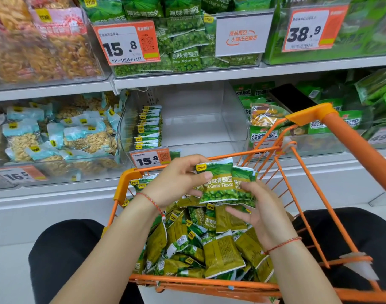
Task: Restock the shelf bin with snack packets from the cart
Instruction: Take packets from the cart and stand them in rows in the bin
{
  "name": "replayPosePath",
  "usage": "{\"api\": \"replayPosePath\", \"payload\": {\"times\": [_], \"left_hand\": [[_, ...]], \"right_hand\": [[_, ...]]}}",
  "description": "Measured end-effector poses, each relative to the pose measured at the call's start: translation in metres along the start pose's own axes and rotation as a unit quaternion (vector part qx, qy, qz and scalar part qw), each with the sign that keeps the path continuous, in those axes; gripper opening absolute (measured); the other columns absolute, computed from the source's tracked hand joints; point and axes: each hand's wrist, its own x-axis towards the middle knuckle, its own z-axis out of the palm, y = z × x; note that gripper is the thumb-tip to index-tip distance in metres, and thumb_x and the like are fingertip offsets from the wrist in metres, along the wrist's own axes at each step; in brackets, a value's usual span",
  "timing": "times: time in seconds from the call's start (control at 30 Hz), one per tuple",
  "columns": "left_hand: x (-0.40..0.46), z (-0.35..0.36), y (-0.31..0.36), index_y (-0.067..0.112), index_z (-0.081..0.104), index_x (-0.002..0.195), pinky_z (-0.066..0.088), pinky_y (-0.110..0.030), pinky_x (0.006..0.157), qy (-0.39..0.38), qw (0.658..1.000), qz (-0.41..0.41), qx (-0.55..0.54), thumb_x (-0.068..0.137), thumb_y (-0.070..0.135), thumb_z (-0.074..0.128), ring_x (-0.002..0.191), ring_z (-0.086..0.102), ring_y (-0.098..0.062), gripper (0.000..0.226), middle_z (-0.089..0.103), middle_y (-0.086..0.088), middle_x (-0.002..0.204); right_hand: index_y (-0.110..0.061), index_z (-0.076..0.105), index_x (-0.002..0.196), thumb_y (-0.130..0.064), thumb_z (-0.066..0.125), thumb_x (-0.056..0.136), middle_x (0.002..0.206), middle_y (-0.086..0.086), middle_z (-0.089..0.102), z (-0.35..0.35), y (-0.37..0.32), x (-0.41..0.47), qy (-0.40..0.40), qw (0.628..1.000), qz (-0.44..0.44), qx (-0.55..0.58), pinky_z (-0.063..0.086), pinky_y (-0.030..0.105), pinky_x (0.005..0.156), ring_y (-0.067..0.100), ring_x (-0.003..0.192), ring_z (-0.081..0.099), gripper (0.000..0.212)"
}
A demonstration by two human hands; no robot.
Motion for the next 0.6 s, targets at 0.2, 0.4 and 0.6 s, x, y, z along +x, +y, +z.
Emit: {"api": "replayPosePath", "payload": {"times": [0.2,0.4,0.6], "left_hand": [[0.011,0.009,0.003,0.018,0.062,0.087,0.054,-0.018,0.06,0.028,1.0,0.008,0.004,0.085,0.006,0.067,0.062,0.063,-0.001,0.014,0.066,0.009,0.066],[0.011,0.007,0.006,0.016,0.063,0.093,0.055,-0.02,0.06,0.065,0.997,0.019,-0.037,0.079,0.006,0.073,0.062,0.064,-0.004,0.02,0.066,0.002,0.081],[0.011,-0.013,0.005,0.021,0.056,0.096,0.052,-0.023,0.057,0.114,0.989,0.025,-0.087,0.075,0.018,0.078,0.059,0.06,-0.008,0.03,0.061,0.003,0.077]], "right_hand": [[-0.016,0.04,0.142,-0.044,0.063,0.075,0.142,-0.002,0.042,0.013,-0.01,-0.012,-0.072,0.997,-0.029,-0.015,0.059,0.039,0.073,0.012,0.105,0.058,0.075],[-0.011,0.026,0.148,-0.037,0.079,0.053,0.145,0.01,0.041,0.019,-0.014,-0.01,-0.066,0.994,-0.046,-0.077,0.058,0.027,0.075,0.007,0.108,0.061,0.112],[-0.01,0.025,0.147,-0.017,0.07,0.08,0.138,0.006,0.047,0.052,-0.025,0.005,-0.012,0.995,-0.055,-0.084,0.056,0.029,0.078,0.011,0.105,0.06,0.081]]}}
